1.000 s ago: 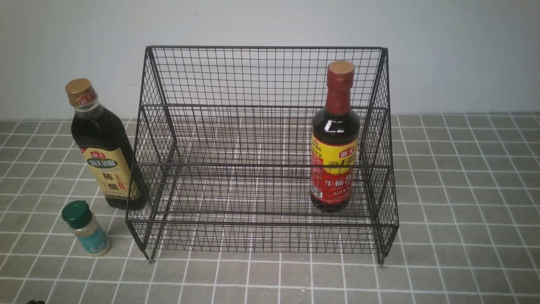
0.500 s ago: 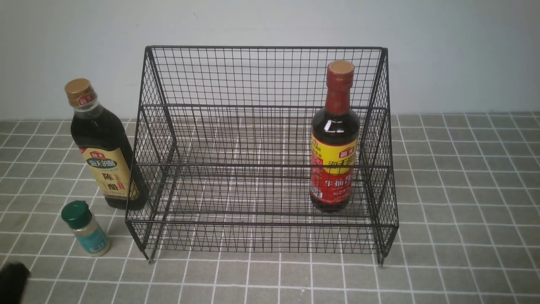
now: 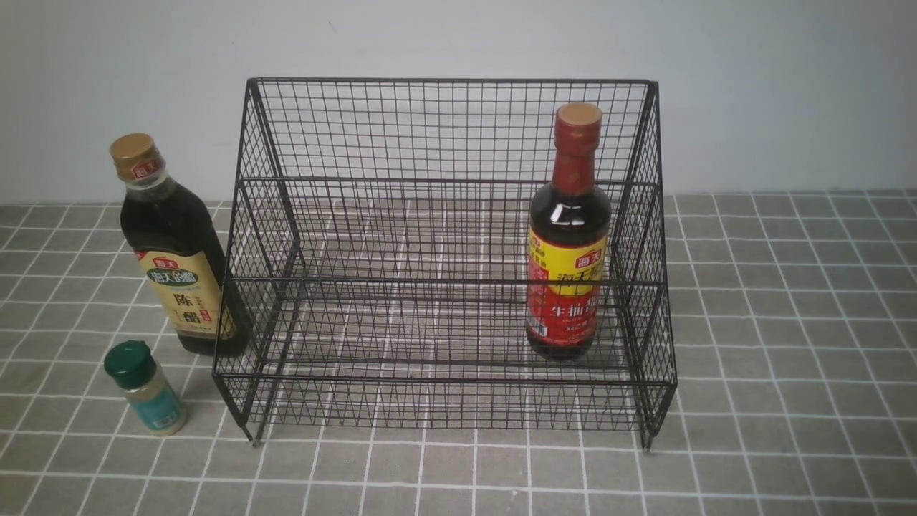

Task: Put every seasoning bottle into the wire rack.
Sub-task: Use the left arm to grab the condiment bottle farthest to it, then use the left arm to put the condiment bottle back on the shelf

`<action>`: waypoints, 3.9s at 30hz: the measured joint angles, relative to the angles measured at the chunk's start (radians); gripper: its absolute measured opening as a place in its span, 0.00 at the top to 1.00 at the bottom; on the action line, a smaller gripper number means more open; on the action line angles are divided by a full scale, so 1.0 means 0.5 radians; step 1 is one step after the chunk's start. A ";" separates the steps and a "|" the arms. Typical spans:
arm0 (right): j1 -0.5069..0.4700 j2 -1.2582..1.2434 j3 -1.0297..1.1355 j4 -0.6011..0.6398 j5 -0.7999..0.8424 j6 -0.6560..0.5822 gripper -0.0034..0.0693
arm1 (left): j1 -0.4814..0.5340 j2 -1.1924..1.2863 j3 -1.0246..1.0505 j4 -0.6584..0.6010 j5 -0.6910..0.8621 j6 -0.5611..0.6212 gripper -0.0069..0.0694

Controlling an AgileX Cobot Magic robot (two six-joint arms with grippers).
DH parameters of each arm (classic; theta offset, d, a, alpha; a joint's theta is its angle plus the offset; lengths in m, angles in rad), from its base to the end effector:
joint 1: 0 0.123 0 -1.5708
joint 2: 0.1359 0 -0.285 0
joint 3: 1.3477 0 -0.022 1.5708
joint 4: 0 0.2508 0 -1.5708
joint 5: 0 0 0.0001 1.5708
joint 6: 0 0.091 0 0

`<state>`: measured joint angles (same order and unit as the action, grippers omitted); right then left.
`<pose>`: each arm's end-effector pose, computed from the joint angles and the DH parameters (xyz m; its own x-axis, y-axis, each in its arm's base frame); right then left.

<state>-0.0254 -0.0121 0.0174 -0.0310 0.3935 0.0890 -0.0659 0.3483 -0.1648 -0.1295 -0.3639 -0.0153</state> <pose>0.0519 -0.0024 0.1727 -0.3036 0.0681 -0.9504 0.0551 0.9970 0.0538 0.0874 -0.0016 0.2771 0.2558 -0.1530 -0.9545 0.0568 0.9881 -0.1432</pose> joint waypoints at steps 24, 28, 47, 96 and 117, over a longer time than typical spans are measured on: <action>0.000 0.000 0.000 0.000 0.000 0.000 0.97 | 0.000 2.010 -0.853 0.121 -0.518 0.000 0.23; 0.000 0.000 0.000 0.000 0.000 0.000 0.97 | 0.000 2.244 -0.980 0.022 -0.590 0.000 0.23; 0.000 0.000 0.000 0.000 0.000 0.006 0.97 | -0.006 2.158 -1.045 -0.062 -0.343 0.423 0.51; -0.002 0.000 0.000 -0.002 -0.002 0.000 0.97 | -0.645 2.196 -1.670 -1.389 0.120 1.471 0.51; -0.002 0.000 0.000 -0.002 -0.002 0.000 0.97 | -0.652 2.249 -1.683 -1.888 0.216 1.996 0.29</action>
<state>-0.0262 -0.0121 0.0174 -0.0322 0.3927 0.0888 -0.3917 1.4730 -1.0061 -1.0733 -0.2558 0.9826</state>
